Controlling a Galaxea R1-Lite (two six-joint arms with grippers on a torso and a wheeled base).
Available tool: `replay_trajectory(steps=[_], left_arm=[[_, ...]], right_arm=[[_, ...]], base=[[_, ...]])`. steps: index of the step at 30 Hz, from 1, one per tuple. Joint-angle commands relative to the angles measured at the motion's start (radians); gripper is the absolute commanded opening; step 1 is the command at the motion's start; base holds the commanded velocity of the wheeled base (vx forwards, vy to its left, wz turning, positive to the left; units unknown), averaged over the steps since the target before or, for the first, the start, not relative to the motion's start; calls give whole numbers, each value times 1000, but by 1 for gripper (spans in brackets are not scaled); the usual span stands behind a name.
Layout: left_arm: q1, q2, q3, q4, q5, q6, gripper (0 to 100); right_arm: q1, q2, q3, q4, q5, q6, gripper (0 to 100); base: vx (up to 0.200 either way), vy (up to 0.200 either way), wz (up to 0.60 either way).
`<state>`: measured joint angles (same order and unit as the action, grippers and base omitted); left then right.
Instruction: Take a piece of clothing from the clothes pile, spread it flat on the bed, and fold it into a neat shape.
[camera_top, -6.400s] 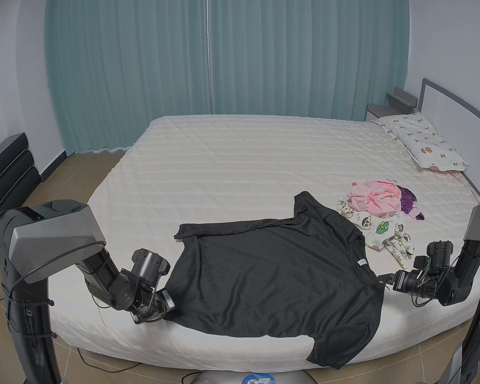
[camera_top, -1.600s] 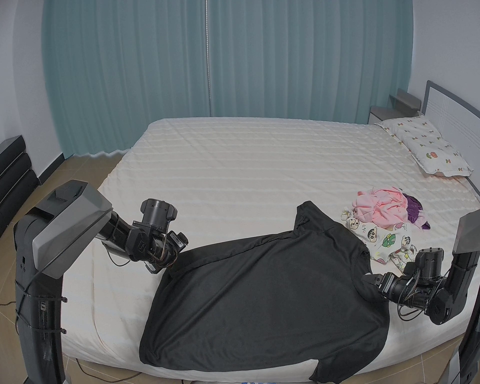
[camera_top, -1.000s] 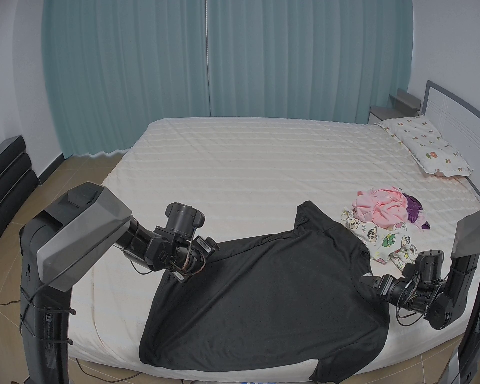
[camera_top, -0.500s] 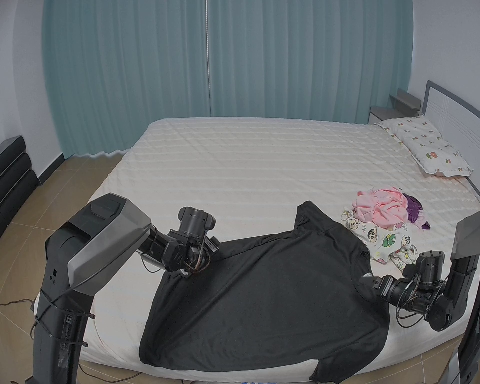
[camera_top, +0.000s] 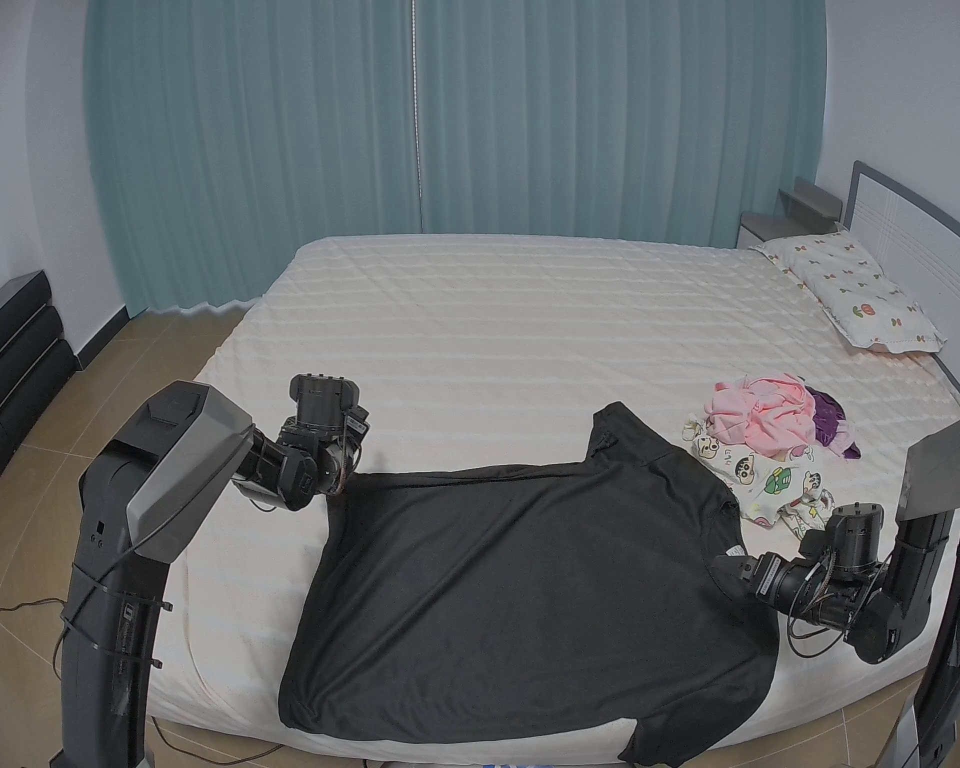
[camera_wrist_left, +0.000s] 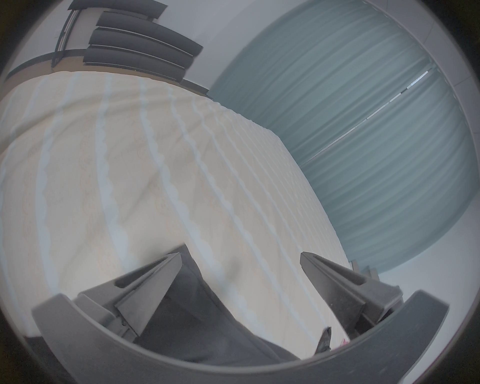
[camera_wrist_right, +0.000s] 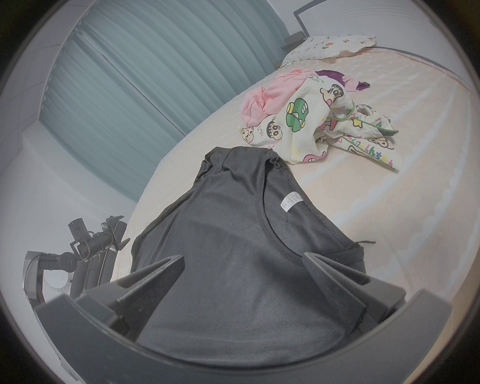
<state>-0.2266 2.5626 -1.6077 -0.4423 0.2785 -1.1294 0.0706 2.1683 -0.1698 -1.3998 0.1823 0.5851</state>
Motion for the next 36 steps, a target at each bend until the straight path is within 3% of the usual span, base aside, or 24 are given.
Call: replay_trajectory(steps=[1, 2, 3, 6, 8, 12, 14, 16, 18, 24, 36], left_arm=[[20, 2, -3, -3, -5, -1, 100], [20, 2, -3, -3, -5, -1, 100], [36, -16, 12, 11, -65, -1, 100], [53, -39, 54, 13, -117, 5, 100], [67, -58, 87, 16, -196, 13, 100], [96, -67, 72, 94, -257, 105, 100], [98, -61, 58, 122, -263, 137, 100], [101, -33, 0, 160, -266, 246, 100], [99, -21, -5, 160, -271, 272, 100], [82, 4, -3, 155, -323, 313, 100], [67, 34, 3, 152, -326, 353, 100]], right_arm=[[1, 2, 4, -1, 0, 1, 100], [1, 2, 4, -1, 0, 1, 100], [0, -1, 7, -2, -1, 1, 100], [-3, -2, 10, -2, -3, -1, 100], [-5, -2, 23, -4, -15, -1, 100], [-9, 1, 29, -25, -20, -2, 100], [-9, 2, 29, -28, -20, -2, 100], [-5, 11, 27, -30, -20, -2, 100], [3, 21, 26, -33, -23, -2, 100], [3, 31, 29, -39, -43, -2, 100], [0, 36, 46, -96, -53, -10, 100]], base=[[0, 0, 0], [0, 0, 0], [0, 0, 0], [0, 0, 0], [0, 0, 0], [0, 0, 0], [0, 0, 0], [0, 0, 0], [0, 0, 0], [0, 0, 0], [0, 0, 0]])
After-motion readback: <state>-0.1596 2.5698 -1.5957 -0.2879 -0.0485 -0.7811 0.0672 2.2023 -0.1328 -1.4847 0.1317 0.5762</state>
